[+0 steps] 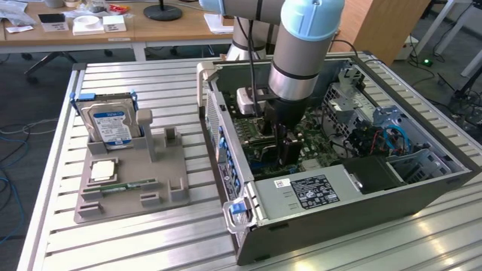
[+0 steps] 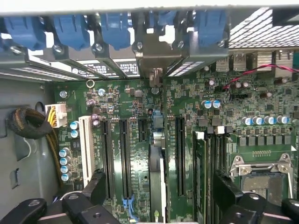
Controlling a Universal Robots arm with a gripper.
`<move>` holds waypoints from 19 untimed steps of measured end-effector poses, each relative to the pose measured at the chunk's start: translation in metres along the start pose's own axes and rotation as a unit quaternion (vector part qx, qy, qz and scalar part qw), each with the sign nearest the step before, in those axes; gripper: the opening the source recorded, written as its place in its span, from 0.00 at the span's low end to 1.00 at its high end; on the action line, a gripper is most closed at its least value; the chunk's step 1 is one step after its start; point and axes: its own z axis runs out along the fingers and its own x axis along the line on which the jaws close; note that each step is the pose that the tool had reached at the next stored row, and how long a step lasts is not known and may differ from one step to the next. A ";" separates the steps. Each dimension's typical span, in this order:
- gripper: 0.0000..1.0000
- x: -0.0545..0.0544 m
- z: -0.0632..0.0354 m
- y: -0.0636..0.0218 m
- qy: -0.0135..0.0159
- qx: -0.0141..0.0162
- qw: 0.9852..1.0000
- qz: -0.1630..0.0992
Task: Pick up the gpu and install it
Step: 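Insert the gpu into the slot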
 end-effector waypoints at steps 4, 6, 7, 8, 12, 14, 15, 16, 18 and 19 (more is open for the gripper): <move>0.99 0.000 -0.0114 -0.0004 0.000 0.000 1.000 0.000; 0.99 0.000 -0.0147 -0.0005 0.000 0.000 1.000 0.000; 0.99 0.000 -0.0165 -0.0005 0.000 0.000 1.000 0.000; 0.99 0.000 -0.0187 -0.0006 0.000 0.000 1.000 0.000; 0.99 -0.001 -0.0263 -0.0009 0.000 0.000 1.000 0.000; 0.99 -0.001 -0.0298 -0.0009 0.000 0.000 1.000 0.000; 0.99 -0.001 -0.0317 -0.0010 0.000 0.000 1.000 0.000; 0.99 -0.002 -0.0335 -0.0010 0.000 0.001 1.000 0.000; 0.99 -0.002 -0.0365 -0.0011 0.000 0.001 1.000 0.000; 0.99 -0.002 -0.0378 -0.0011 0.000 0.001 1.000 0.000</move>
